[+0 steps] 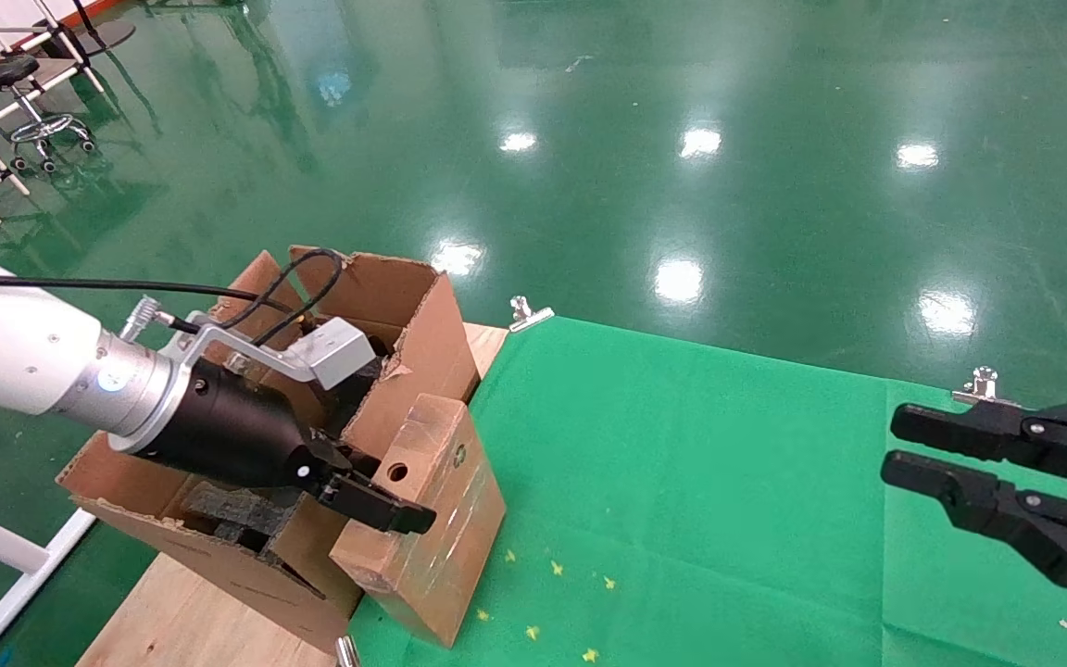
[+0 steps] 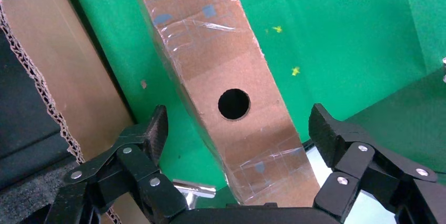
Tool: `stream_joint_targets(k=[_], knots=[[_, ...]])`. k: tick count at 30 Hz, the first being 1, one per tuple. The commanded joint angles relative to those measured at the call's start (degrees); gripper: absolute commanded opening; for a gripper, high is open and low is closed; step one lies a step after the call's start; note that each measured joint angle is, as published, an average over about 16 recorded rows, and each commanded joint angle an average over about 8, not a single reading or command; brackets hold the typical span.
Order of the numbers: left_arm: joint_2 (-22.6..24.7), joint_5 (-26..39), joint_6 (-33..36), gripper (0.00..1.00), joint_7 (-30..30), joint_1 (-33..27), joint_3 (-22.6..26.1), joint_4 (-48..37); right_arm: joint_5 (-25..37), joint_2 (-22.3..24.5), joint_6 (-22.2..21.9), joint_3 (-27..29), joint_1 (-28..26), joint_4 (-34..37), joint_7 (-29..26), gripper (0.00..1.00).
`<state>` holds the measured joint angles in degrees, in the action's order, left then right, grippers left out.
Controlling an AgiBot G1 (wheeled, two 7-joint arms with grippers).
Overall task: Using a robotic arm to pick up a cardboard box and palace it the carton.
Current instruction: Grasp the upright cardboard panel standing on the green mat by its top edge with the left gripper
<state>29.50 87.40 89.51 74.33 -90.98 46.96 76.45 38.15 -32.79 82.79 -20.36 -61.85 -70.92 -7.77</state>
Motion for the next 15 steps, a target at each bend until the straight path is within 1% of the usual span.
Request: stream_joint_targets(k=[1, 15], knots=[[-0.02, 0.0, -0.01, 0.0, -0.03, 0.03, -0.08, 0.01, 0.0, 0.0, 0.0, 0.0, 0.0, 0.0, 0.0, 1.0], [-0.15, -0.15, -0.03, 0.0, -0.18, 0.33, -0.56, -0.02, 0.0, 0.0, 0.0, 0.0, 0.0, 0.0, 0.0, 1.0]])
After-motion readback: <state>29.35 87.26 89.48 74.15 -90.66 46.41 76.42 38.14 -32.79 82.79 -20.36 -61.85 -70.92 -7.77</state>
